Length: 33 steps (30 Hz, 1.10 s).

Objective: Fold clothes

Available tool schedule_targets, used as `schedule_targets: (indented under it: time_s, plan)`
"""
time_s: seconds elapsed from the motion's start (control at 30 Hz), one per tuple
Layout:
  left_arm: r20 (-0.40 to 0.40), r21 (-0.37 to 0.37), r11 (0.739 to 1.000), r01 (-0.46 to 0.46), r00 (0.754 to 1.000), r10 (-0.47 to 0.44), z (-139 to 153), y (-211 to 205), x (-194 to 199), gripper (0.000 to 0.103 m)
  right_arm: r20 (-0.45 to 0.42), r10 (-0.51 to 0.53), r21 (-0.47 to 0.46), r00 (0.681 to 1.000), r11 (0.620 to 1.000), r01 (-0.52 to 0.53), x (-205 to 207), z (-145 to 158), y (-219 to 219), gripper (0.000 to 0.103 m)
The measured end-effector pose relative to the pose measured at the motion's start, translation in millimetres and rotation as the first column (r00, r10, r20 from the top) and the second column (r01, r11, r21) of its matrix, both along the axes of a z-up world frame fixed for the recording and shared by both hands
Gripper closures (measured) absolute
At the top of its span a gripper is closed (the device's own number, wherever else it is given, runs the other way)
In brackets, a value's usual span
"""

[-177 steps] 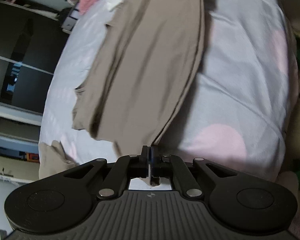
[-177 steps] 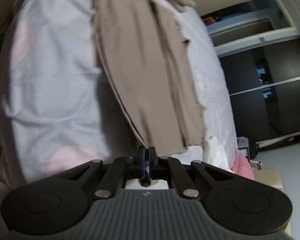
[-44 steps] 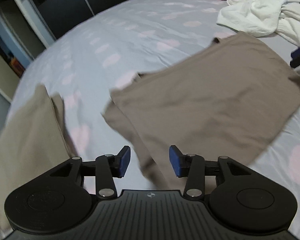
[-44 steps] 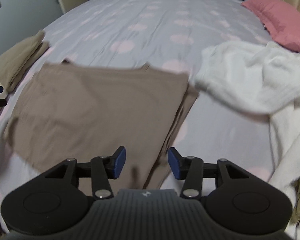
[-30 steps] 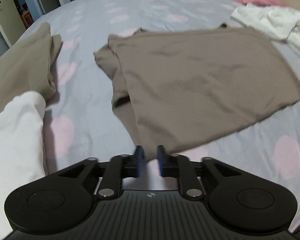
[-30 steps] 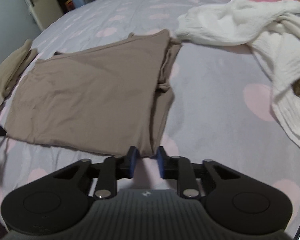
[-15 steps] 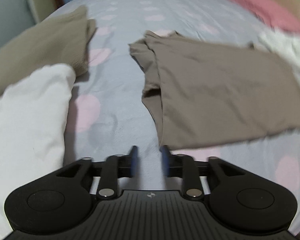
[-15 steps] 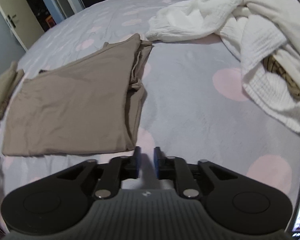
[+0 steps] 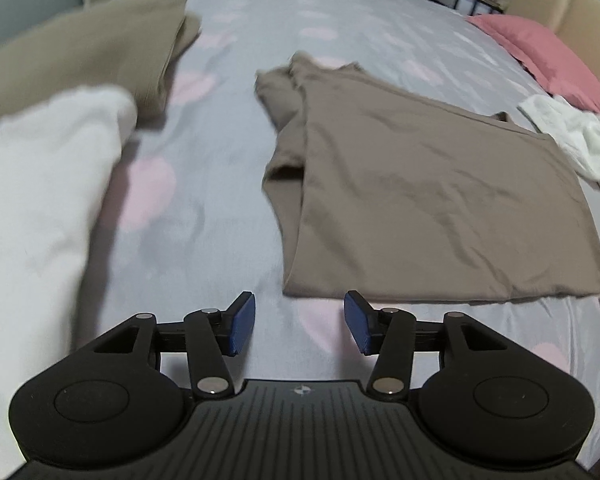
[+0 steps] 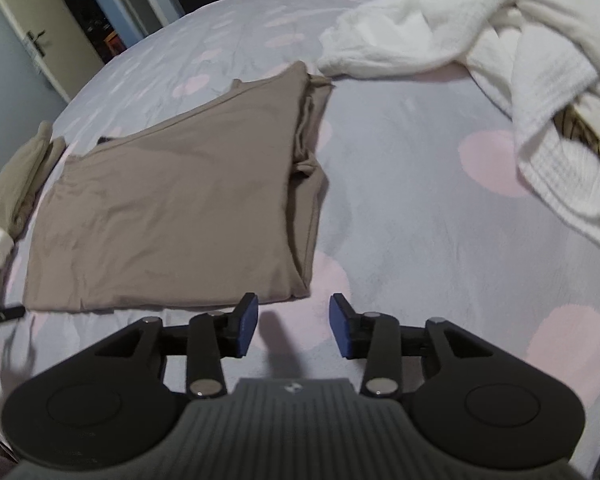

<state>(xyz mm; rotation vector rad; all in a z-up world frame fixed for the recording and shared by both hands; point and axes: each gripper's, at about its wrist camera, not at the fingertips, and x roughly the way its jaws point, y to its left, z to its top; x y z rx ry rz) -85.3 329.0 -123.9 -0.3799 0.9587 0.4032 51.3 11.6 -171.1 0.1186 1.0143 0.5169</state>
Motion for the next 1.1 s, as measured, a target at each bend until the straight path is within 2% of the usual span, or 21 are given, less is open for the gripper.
schedule_targets:
  time_s: [0.2,0.5,0.57,0.6,0.67,0.73,0.8,0.9,1.1]
  plan:
    - [0.033,-0.053,0.998,-0.045,0.998,0.047,-3,8,-2,0.051,-0.015,-0.007,0.023,1.0,1.0,0.007,3,-3,2,0.055]
    - [0.08,-0.046,0.999,-0.028,0.996,0.032,-10,12,8,0.05,-0.035,-0.008,0.074,0.999,0.997,0.011,14,-9,7,0.055]
    - [0.084,-0.038,0.999,-0.026,0.996,0.029,-11,11,11,0.05,-0.03,-0.011,0.082,1.0,0.997,0.013,16,-11,7,0.059]
    - [0.086,-0.034,0.999,-0.026,0.996,0.029,-11,11,12,0.052,-0.023,-0.013,0.077,1.0,0.997,0.015,17,-12,8,0.064]
    - [0.087,-0.021,0.999,-0.032,0.996,0.033,-10,9,13,0.059,-0.01,-0.016,0.069,1.0,0.997,0.017,18,-13,10,0.073]
    - [0.089,-0.004,1.0,-0.021,0.996,0.021,-9,7,14,0.068,-0.004,-0.015,0.072,1.0,0.997,0.015,18,-13,10,0.076]
    - [0.096,-0.001,1.0,-0.006,0.995,0.006,-8,5,15,0.084,-0.002,-0.009,0.08,1.0,0.997,0.009,18,-13,10,0.088]
    - [0.101,-0.004,1.0,-0.009,0.995,0.01,-7,2,17,0.099,0.005,-0.002,0.085,1.0,0.996,0.001,16,-12,12,0.094]
    - [0.128,0.013,1.0,-0.007,0.992,0.005,8,2,16,0.101,0.026,-0.017,0.084,1.0,0.996,0.015,15,1,12,0.096]
